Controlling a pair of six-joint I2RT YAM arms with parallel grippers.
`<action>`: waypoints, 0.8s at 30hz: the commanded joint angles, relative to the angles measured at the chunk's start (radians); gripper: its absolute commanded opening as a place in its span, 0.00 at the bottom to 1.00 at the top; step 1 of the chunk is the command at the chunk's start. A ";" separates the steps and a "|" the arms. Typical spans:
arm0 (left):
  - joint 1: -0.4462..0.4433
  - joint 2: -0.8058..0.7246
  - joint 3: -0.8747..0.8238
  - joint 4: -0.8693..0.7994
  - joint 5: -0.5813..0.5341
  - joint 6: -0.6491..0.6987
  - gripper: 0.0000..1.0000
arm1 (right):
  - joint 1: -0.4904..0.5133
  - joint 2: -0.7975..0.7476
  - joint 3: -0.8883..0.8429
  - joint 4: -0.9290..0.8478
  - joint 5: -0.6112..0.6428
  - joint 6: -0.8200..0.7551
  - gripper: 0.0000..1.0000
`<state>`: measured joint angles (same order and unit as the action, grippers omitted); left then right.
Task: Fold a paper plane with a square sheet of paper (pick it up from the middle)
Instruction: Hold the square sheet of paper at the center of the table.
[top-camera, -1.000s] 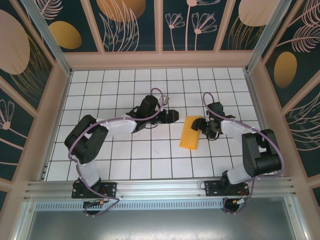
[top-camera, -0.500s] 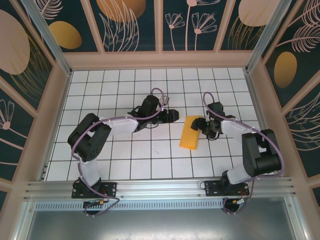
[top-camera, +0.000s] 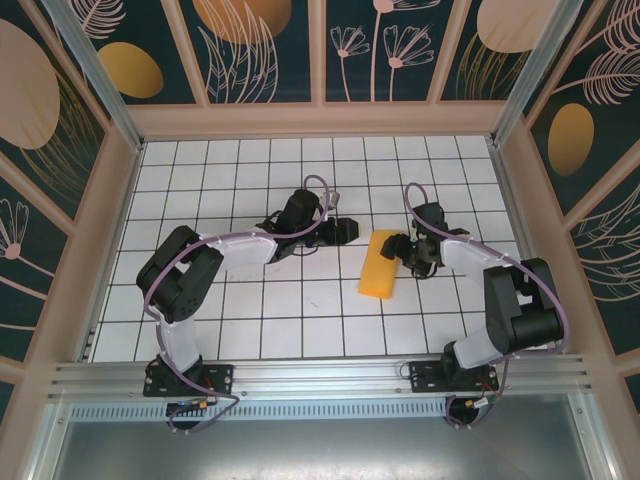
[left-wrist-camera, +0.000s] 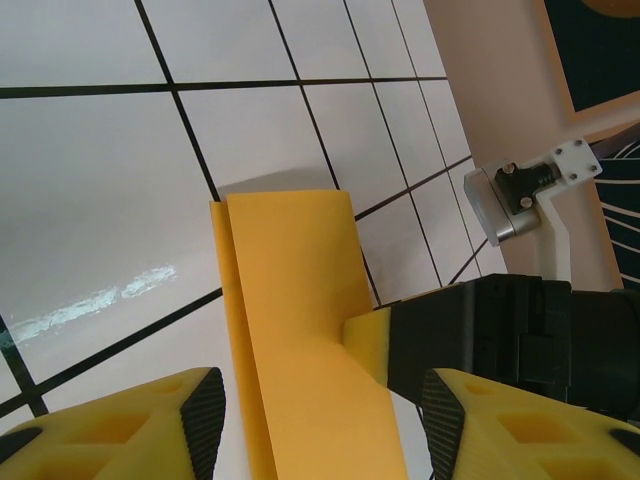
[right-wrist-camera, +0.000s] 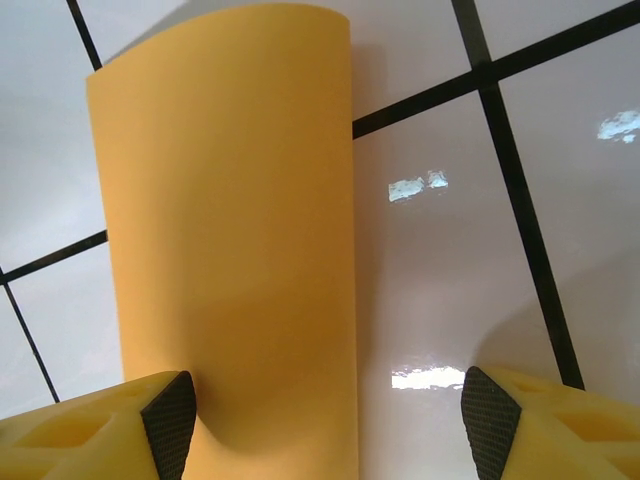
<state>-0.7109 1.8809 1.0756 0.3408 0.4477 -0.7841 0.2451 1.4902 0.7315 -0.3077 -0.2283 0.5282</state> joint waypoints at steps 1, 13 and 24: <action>-0.004 0.025 0.033 0.019 0.026 -0.006 0.57 | 0.010 0.007 0.013 -0.029 0.023 0.002 0.74; -0.016 0.058 0.047 0.029 0.055 -0.026 0.50 | 0.027 0.039 0.020 0.000 0.022 0.004 0.74; -0.038 0.090 0.071 0.026 0.057 -0.036 0.45 | 0.033 0.038 0.036 0.013 0.024 0.034 0.74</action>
<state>-0.7399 1.9480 1.1233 0.3481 0.4904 -0.8074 0.2646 1.5085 0.7399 -0.3115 -0.2050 0.5453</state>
